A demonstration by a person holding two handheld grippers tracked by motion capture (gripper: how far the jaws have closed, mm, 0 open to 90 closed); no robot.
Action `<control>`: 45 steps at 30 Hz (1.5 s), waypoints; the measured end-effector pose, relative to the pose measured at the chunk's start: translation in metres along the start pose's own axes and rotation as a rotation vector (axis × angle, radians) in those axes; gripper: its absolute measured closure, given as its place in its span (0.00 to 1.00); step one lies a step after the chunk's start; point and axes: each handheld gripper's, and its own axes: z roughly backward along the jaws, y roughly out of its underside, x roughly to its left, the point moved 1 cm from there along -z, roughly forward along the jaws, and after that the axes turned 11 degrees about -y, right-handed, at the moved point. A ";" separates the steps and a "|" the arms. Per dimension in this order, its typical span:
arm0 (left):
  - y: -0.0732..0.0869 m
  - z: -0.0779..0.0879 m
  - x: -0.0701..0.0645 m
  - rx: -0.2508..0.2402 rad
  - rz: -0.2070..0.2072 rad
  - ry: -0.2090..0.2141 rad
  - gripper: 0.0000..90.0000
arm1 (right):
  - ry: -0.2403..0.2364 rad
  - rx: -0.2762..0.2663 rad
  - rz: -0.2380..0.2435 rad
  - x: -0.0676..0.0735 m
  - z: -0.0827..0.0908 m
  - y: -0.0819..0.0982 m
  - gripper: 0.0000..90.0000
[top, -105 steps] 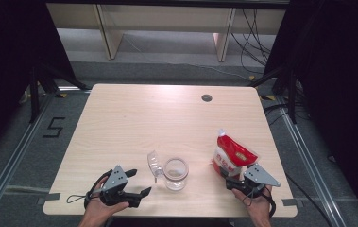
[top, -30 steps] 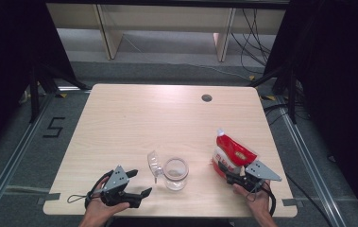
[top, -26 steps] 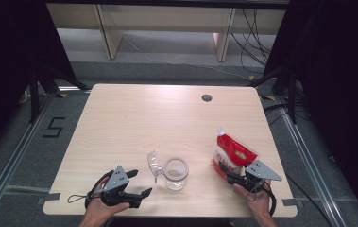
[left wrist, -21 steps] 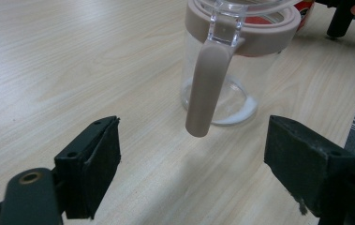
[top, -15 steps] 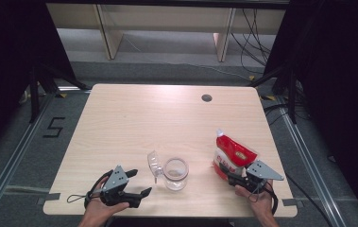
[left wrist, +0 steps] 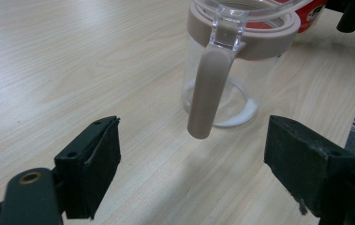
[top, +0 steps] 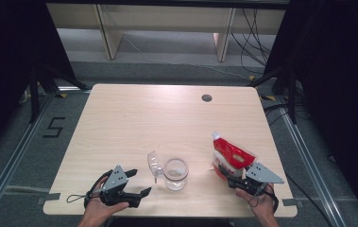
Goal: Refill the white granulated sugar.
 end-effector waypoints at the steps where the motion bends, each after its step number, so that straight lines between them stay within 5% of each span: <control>1: 0.000 0.000 0.000 -0.002 0.003 0.001 0.20 | 0.013 0.011 0.002 0.002 0.002 -0.001 0.45; 2: 0.000 0.000 0.000 -0.003 0.002 0.001 0.20 | 0.011 0.015 0.015 0.004 0.003 -0.003 0.45; 3: 0.000 0.000 0.000 -0.001 0.000 -0.001 0.20 | 0.017 0.038 0.085 0.006 0.005 -0.007 0.45; 9: 0.000 0.000 0.001 0.002 -0.010 -0.003 0.20 | 0.047 0.083 0.211 0.018 0.009 -0.019 0.45; 12: 0.000 0.000 0.001 0.006 -0.014 -0.006 0.20 | 0.055 0.124 0.320 0.021 0.010 -0.024 0.45; 15: 0.000 0.000 0.001 0.003 -0.011 -0.005 0.20 | 0.057 0.129 0.326 0.025 0.009 -0.025 0.45; 17: 0.000 0.000 0.001 0.000 -0.008 -0.004 0.20 | 0.058 0.167 0.390 0.029 0.008 -0.027 0.46; 22: 0.000 0.000 0.002 0.005 -0.015 -0.005 0.20 | 0.060 0.195 0.449 0.035 0.006 -0.029 0.46; 31: 0.000 0.000 0.001 0.008 -0.015 -0.012 0.20 | 0.078 0.304 0.634 0.044 0.005 -0.036 0.46; 40: 0.000 0.000 0.001 0.010 -0.020 -0.018 0.20 | 0.098 0.359 0.747 0.048 0.001 -0.037 0.46; 41: 0.000 0.000 0.002 0.005 -0.051 -0.017 0.20 | 0.103 0.373 0.768 0.050 0.001 -0.038 0.46; 43: -0.001 0.000 0.002 0.004 -0.054 -0.016 0.20 | 0.130 0.393 0.755 0.052 0.002 -0.037 0.46; 44: 0.000 0.000 0.002 0.006 -0.058 -0.018 0.20 | 0.138 0.394 0.800 0.051 0.001 -0.038 0.46; 45: 0.000 0.000 0.002 0.006 -0.058 -0.018 0.20 | 0.138 0.406 0.794 0.052 0.001 -0.038 0.46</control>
